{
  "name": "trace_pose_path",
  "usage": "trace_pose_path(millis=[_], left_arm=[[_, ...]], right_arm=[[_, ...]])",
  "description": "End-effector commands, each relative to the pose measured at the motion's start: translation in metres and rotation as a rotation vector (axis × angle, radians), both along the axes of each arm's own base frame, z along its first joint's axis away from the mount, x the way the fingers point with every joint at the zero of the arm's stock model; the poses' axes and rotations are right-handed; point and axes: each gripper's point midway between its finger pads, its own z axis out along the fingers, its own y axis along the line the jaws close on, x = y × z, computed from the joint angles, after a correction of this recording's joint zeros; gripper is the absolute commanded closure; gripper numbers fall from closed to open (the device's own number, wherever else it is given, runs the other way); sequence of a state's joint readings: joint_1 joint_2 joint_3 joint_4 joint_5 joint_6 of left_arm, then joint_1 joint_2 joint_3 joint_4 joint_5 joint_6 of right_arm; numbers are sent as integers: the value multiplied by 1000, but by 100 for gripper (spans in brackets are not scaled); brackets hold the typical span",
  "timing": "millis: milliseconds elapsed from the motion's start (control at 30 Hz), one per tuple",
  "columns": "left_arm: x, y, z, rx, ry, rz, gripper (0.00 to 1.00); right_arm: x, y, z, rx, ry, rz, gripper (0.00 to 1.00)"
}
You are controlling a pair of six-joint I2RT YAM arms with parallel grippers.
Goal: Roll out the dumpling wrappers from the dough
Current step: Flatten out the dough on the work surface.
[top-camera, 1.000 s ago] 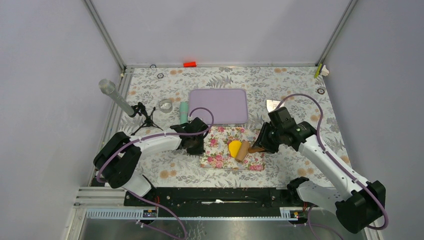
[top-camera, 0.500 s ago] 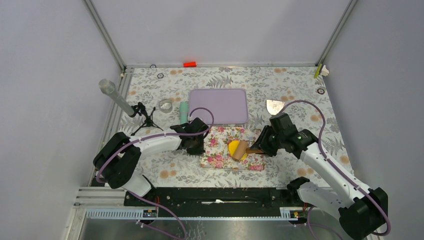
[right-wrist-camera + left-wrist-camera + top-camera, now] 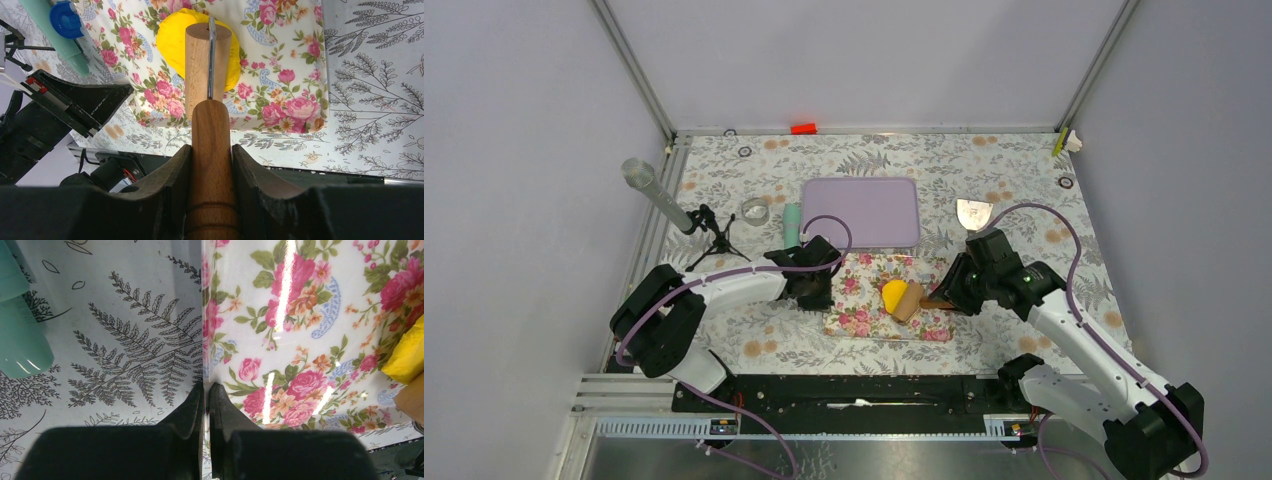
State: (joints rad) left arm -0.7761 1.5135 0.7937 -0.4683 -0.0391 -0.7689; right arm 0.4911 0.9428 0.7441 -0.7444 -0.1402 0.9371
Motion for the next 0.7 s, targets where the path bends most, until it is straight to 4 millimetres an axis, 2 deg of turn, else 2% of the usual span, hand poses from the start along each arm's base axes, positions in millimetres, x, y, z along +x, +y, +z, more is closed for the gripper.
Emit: trace_pose_path(millis=[0,267,667], left_arm=[[-11,37,-8,155,9,-12,100],[-14,39,-8,155,14,-13,100],[-16,42,-7,157,5,-20,100]], right_arm=[[-23,-45,-41,-248,113,-37,100],[-35,-64,-54,-326,129,-33,100],[-40,-75,-51,-367,123,-44,100]])
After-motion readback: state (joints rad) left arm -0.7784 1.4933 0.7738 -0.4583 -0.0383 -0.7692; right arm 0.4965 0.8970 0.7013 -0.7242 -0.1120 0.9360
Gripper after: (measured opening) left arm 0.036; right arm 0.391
